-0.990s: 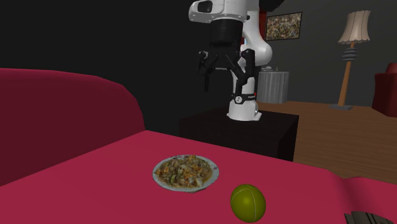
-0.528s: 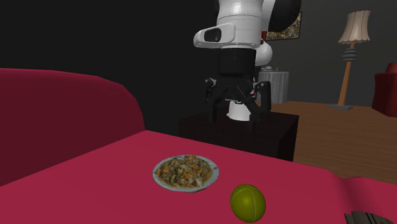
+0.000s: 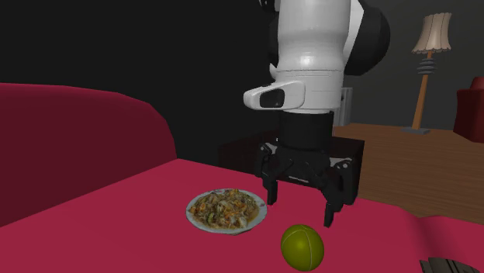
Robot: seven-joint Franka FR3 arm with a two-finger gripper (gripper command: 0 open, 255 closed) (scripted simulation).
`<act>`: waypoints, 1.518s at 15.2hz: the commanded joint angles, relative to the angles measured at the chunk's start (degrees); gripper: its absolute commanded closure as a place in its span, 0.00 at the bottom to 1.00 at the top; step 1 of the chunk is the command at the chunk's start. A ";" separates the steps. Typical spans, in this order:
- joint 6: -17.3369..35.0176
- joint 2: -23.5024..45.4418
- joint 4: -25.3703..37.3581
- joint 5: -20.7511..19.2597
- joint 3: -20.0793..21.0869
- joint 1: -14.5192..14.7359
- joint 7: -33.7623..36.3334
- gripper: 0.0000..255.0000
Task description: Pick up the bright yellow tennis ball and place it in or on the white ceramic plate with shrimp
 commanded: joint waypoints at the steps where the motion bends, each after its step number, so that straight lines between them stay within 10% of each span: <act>1: -0.49 2.90 3.21 -0.19 -0.19 0.80 0.51 0.00; 16: 3.01 7.11 3.91 -1.07 -1.00 1.36 1.01 0.00; 17: 3.01 7.11 3.91 -1.07 -1.00 1.36 1.01 1.00; 23: 3.00 7.11 3.91 -1.07 -1.00 1.36 1.01 1.00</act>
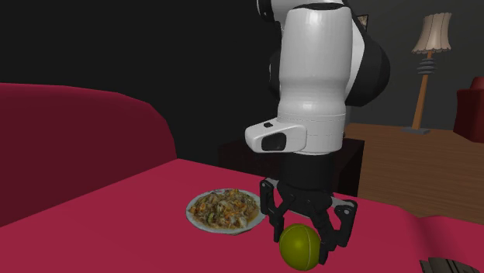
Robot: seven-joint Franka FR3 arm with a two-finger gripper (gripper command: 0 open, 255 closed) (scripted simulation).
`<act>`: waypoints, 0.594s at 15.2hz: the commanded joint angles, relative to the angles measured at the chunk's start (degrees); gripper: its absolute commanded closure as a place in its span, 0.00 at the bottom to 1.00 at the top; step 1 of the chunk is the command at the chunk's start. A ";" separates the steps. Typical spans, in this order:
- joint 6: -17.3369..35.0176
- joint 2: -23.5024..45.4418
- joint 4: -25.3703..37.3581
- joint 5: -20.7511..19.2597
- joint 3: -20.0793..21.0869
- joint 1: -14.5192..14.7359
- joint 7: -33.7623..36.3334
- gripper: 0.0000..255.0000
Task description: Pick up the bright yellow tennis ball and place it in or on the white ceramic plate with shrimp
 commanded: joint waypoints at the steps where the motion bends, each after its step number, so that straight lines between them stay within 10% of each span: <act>1: 0.00 0.00 0.00 0.00 0.00 0.00 0.00 1.00; 9: -2.72 -3.38 -0.65 0.69 0.65 -0.47 -0.41 1.00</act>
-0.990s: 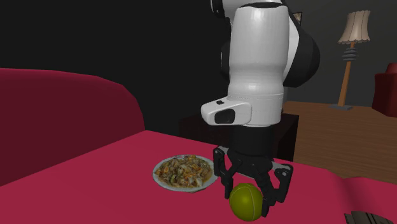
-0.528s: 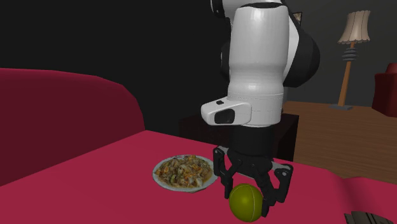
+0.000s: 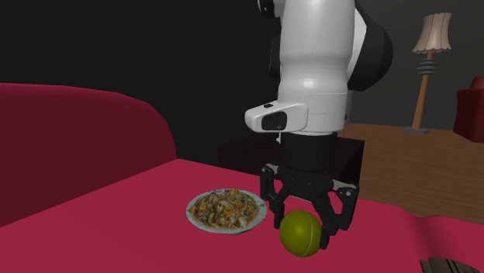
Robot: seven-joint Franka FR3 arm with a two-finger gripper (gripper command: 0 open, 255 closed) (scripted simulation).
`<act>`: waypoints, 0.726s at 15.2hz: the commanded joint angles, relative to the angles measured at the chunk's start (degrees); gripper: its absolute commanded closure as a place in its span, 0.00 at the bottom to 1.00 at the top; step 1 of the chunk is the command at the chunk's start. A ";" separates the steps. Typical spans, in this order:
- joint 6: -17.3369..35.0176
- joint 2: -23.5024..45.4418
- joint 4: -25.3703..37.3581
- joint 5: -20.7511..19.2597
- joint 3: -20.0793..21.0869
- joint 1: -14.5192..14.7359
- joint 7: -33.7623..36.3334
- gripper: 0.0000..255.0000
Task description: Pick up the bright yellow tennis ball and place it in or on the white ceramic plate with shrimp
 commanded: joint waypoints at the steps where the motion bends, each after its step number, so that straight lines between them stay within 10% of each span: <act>1: -1.02 -1.13 -0.11 0.25 0.23 -0.12 -0.12 1.00; 11: -6.11 -6.14 0.01 1.48 1.19 -0.78 -0.87 1.00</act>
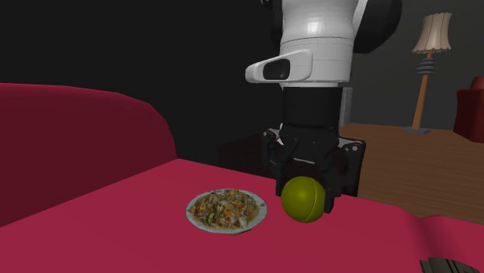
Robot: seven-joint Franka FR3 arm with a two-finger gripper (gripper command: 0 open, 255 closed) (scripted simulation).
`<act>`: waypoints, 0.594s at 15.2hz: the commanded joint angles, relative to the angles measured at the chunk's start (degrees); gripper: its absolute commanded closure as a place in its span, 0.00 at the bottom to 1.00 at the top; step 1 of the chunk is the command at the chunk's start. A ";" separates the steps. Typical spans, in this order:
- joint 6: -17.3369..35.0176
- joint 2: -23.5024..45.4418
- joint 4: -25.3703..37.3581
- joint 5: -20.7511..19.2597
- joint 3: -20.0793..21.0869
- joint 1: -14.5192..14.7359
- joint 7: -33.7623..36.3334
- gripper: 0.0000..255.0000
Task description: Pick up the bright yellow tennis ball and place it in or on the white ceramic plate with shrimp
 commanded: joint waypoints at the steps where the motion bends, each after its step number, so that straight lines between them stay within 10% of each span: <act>1: -1.02 -0.88 0.14 0.23 0.16 -0.13 -0.17 1.00; 9: 1.40 -8.26 -9.40 1.88 -0.02 -5.40 -5.58 1.00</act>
